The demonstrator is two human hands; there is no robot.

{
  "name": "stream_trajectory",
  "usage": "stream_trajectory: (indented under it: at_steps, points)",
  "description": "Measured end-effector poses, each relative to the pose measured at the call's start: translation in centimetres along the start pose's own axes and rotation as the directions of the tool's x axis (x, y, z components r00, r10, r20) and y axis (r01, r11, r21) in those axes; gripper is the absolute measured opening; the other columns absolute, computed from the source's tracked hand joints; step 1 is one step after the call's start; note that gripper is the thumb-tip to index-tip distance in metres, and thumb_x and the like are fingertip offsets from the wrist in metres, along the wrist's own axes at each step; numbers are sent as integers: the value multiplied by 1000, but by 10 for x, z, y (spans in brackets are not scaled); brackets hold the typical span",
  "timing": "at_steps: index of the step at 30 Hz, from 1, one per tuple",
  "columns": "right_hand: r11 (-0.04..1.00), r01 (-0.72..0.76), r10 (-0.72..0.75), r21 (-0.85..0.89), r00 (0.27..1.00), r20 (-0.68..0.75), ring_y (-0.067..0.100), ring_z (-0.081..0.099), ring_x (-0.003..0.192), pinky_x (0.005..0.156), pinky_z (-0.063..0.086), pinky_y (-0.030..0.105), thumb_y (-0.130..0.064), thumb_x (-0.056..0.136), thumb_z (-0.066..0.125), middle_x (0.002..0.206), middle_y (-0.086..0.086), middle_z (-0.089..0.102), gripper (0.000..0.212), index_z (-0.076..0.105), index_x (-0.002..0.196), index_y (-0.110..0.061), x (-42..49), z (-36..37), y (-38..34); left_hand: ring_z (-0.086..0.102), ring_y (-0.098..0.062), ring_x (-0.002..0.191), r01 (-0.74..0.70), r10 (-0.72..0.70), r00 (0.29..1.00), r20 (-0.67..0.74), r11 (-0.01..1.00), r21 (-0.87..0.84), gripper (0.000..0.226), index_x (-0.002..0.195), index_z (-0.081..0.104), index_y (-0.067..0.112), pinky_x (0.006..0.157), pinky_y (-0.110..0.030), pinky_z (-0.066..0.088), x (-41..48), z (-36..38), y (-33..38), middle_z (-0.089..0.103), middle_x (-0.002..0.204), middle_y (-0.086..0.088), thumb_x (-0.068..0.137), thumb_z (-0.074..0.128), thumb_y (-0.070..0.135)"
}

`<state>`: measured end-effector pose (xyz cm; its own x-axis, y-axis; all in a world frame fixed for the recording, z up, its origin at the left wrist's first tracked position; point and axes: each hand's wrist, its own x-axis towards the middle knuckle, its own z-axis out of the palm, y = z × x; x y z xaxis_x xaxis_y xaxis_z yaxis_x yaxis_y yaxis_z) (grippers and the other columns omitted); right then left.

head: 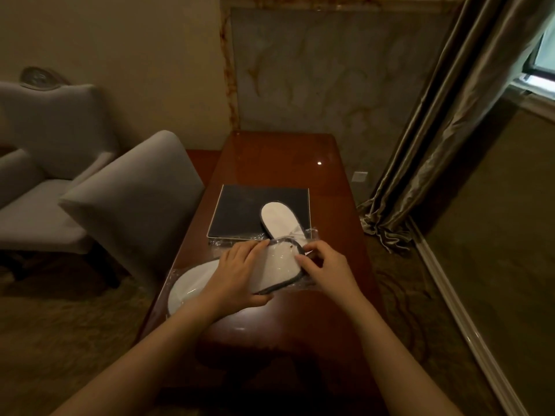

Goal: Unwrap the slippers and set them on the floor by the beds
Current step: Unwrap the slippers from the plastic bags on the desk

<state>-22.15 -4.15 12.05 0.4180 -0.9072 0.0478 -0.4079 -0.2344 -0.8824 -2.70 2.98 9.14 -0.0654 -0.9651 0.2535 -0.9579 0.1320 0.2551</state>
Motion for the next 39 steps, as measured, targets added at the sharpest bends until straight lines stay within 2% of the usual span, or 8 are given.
stream_trajectory:
  at_steps: [8,12,14,16,20,25,31,39]
  points:
    - [987,-123,100,99,972,211,21,65,90,70,58,31,-30,83,65,99,5,64,23,58,100,-15,12,5,-7,43,-24,122,-65,65,998,-14,998,14,100,142,31,16,101,-32,30,-5,-2,8,45,136,-6,59,67,59]
    - [891,-240,172,386,964,202,17,66,75,50,54,18,-25,83,65,89,4,65,11,58,83,-16,12,-11,-4,34,-19,127,-13,14,999,49,1000,-12,108,146,20,22,106,-31,24,-10,-5,-8,36,142,-1,58,63,66]
    - [865,-270,209,423,960,184,14,63,69,46,49,14,-24,84,63,82,1,64,13,56,75,-17,12,-21,0,31,-19,130,0,1,996,91,1000,-9,111,147,16,24,108,-32,21,-12,-6,-16,32,144,0,57,63,69]
    - [904,-290,224,314,948,228,12,63,68,47,48,13,-26,84,63,82,0,63,14,55,76,-17,12,-27,4,32,-20,130,-23,22,995,102,1000,8,112,147,17,23,108,-32,21,-12,-4,-20,34,144,-1,56,63,69]
    - [976,-178,214,-124,884,416,8,62,75,53,46,11,-33,83,63,89,-4,62,12,57,86,-23,21,-43,3,34,-20,128,-108,103,991,86,992,61,110,145,21,22,109,-33,22,-14,0,-17,36,141,-2,54,62,69]
    - [866,122,236,-484,754,613,9,55,76,63,43,18,-47,79,64,88,-6,58,30,60,97,-23,41,-37,-14,31,-20,128,-190,180,978,103,977,100,111,144,18,24,110,-35,20,-6,11,-2,37,140,-2,52,59,69]
    - [866,191,125,-462,812,570,12,57,77,58,42,18,-43,78,67,82,-10,57,16,59,82,-30,52,-26,-12,30,-22,133,-144,133,972,192,989,45,113,148,14,24,113,-37,23,12,14,-7,31,146,-3,56,60,69]
    - [932,114,49,-343,901,431,6,61,70,53,42,13,-41,80,66,77,-10,61,26,68,97,-21,57,-49,-2,21,-18,138,-93,108,965,238,993,-72,115,148,9,28,112,-32,18,41,16,-15,20,153,5,58,69,66]
